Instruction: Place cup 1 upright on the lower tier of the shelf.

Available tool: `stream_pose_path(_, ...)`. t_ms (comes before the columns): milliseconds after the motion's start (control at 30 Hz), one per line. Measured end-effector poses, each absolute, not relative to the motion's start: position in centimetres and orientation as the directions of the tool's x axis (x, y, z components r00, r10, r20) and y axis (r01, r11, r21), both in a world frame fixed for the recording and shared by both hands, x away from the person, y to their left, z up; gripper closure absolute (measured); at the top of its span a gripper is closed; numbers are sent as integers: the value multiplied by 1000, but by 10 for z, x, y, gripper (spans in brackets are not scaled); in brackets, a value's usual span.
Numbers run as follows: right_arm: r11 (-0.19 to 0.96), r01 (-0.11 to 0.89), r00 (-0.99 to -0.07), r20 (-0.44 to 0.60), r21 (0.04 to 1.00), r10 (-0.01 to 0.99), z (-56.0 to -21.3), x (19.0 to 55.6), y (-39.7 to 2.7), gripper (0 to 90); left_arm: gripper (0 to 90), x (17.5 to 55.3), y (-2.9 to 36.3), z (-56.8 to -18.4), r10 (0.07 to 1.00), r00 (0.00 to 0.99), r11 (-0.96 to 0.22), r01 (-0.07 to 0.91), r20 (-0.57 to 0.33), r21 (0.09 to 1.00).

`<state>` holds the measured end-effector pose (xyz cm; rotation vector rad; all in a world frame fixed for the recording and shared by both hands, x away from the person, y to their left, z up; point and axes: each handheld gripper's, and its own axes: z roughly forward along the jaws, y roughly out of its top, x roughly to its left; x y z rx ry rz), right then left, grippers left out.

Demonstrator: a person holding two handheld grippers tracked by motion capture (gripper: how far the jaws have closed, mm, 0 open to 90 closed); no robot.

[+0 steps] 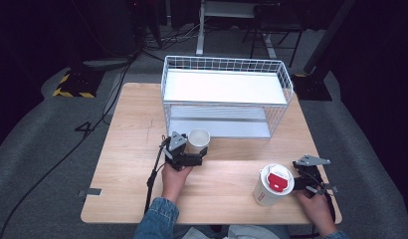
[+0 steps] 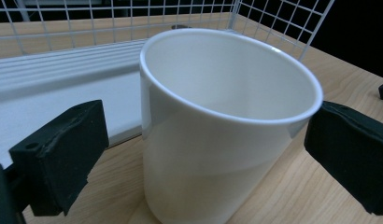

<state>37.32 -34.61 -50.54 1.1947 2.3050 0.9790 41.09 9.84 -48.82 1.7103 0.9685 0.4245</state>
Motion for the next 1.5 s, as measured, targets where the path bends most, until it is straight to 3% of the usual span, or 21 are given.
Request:
stream_pose_path(333,401,565,-575,-4,721,818,-505,373,-346,55,49,417,95,-496,777,598,-95,421,-197,902)
stream_pose_path(900,401,565,-575,-4,721,818,-505,373,-346,55,204,415,85,-498,788,605,-195,420,-114,886)
stream_pose_path(1500,402,565,-576,-5,721,817,-505,373,-346,55,224,413,85,-494,788,601,-186,440,-134,879)
